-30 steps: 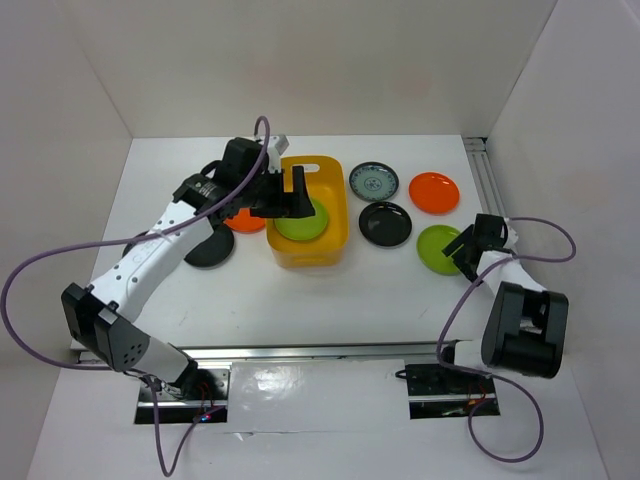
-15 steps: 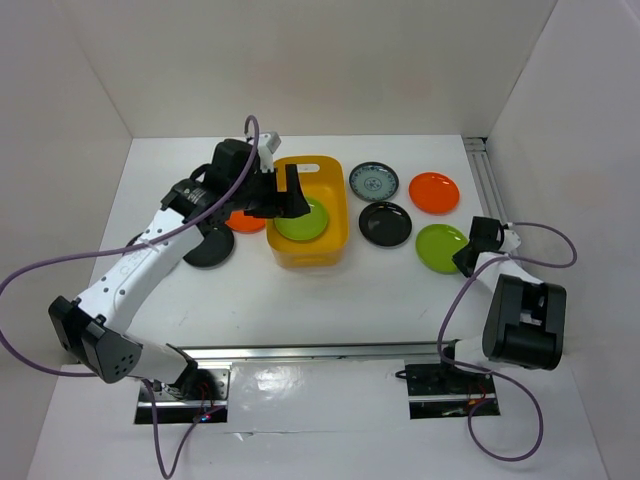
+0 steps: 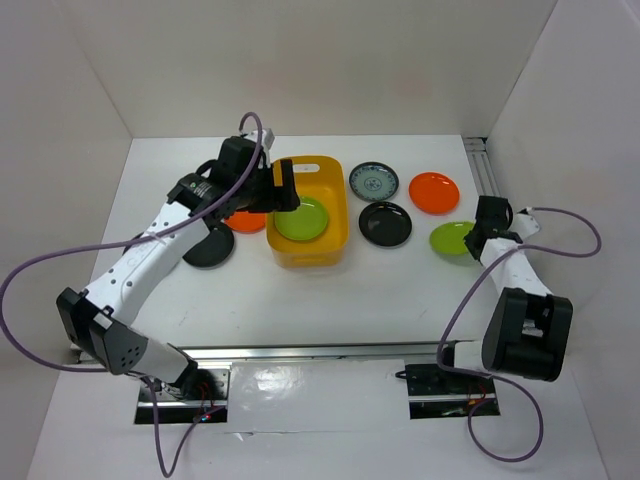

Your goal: Place the plates into the plastic bin on the countertop

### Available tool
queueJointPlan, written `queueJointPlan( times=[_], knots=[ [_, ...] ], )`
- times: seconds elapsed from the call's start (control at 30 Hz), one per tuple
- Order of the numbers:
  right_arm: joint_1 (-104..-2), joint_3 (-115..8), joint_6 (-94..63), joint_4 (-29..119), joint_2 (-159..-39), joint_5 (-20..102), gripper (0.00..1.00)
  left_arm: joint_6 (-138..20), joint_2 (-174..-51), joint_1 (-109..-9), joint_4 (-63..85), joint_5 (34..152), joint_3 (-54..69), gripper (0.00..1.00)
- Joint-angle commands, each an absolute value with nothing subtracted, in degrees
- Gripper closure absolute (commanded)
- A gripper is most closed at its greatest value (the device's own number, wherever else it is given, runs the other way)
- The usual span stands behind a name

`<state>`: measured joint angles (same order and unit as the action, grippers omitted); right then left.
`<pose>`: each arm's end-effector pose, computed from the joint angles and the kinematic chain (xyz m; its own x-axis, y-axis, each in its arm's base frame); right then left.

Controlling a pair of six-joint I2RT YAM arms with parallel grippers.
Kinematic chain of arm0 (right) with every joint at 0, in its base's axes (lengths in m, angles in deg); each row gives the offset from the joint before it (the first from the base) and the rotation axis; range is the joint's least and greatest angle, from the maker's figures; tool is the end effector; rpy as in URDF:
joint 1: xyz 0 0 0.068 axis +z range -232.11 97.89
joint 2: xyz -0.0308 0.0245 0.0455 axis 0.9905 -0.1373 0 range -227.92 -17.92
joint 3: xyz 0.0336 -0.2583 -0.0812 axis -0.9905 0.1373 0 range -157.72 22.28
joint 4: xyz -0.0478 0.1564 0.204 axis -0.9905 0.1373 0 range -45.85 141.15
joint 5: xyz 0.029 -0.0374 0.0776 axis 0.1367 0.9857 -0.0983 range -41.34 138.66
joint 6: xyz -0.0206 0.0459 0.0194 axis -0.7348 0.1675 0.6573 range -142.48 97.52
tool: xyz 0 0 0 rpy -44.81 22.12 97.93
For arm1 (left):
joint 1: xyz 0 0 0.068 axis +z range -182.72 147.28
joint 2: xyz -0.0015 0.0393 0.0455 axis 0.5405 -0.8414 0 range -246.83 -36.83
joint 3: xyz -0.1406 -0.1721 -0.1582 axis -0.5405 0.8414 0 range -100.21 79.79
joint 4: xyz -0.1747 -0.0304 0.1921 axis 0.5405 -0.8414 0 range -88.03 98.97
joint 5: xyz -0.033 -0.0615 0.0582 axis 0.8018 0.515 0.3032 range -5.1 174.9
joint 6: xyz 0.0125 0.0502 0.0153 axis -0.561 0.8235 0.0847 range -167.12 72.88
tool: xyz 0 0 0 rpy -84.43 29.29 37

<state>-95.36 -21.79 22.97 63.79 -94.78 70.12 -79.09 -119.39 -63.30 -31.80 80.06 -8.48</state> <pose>0.2539 -0.0731 0.2036 -0.2343 0.7366 -0.6345 0.8517 0.4702 0.2313 0.2712 -0.1568 0.3964 -0.6564 -0.2249 -0.7201 0.1177 0.9123 -0.3923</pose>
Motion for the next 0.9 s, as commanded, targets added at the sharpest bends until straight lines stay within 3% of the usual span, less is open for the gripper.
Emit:
queueJointPlan(
  times=[0.0,0.3,0.4,0.47,0.63,0.87],
  knots=[
    [-94.76,-28.86,25.42,74.29,-91.66,79.51,1.0,-80.0,-121.02,-63.57,-32.86,76.99,-13.01,0.0],
    [-84.58,-38.7,22.35,68.95,-82.18,78.37,1.0,-84.03,-126.21,-58.3,-37.33,71.9,-18.02,0.0],
    [-79.74,-41.34,15.42,60.43,-83.48,69.0,1.0,-87.81,-128.75,-54.79,-39.62,69.88,-20.13,0.0],
    [-74.3,-42.49,10.15,54.13,-86.2,61.78,1.0,-92.53,-130.51,-51.01,-44.08,65.93,-22.93,0.0],
    [-59.72,-54.32,0.91,51.44,-97.6,60.03,1.0,-95.38,-136.22,-38.9,-46.4,68.19,-29.61,0.0],
    [-54.51,-68.76,-4.28,57.6,-117.73,56.84,1.0,-89.6,-143.7,-31.23,-45.09,76.1,-35.78,0.0]
  ],
)
